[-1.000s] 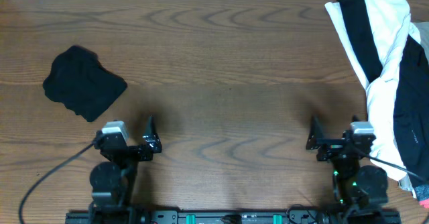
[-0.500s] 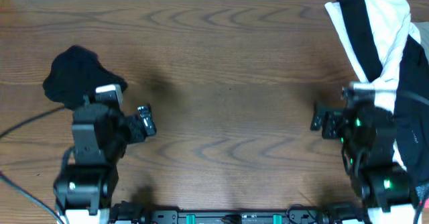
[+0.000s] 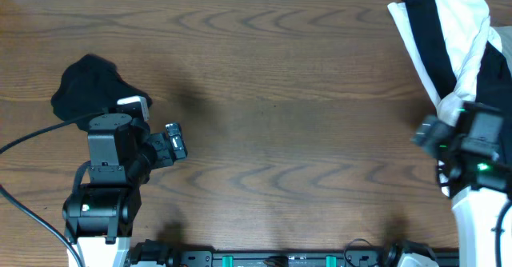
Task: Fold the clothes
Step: 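Reach the right gripper into the clothes pile and grasp the white shirt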
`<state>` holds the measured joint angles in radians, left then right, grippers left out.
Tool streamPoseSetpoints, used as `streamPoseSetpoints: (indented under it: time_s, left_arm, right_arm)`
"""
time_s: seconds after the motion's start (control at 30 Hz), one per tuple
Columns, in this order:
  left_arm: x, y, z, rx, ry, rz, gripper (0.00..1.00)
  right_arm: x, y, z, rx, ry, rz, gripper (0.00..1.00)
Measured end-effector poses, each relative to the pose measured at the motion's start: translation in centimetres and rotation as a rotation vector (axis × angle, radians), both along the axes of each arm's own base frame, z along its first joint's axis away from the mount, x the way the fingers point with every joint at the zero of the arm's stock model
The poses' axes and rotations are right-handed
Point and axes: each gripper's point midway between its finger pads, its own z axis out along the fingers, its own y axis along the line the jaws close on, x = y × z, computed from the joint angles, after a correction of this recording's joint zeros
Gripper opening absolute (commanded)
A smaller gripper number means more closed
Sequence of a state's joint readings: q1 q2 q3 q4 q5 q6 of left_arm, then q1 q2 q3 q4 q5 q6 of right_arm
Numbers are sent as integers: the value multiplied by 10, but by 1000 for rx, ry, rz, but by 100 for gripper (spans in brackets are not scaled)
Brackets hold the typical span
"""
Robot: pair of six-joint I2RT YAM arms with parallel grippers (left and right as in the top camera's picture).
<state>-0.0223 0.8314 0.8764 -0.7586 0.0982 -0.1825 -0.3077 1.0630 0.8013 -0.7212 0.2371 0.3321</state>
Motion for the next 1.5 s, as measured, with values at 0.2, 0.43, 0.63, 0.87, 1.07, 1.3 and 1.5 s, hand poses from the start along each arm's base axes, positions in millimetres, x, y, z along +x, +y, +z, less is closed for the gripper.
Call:
streamPoseSetpoints:
  time_s: [0.2,0.43,0.63,0.87,1.07,1.3,1.5]
  left_arm:
    - [0,0,0,0,0,0,98]
    - [0,0,0,0,0,0,98]
    - [0,0,0,0,0,0,98]
    - [0,0,0,0,0,0,98]
    - [0,0,0,0,0,0,98]
    - [1,0,1,0,-5,0,98]
    - [1,0,1,0,-7,1,98]
  right_arm:
    - [-29,-60,-27,56,55,-280,78]
    - [-26,-76,-68,160,107,-351,64]
    - [-18,-72,-102,237,161,-333,40]
    - [-15,-65,-116,291,176,-318,1]
    - [1,-57,-90,315,71,-244,1]
    - [50,-27,65,245,-397,78,1]
    - [49,34,140,198,-584,357,2]
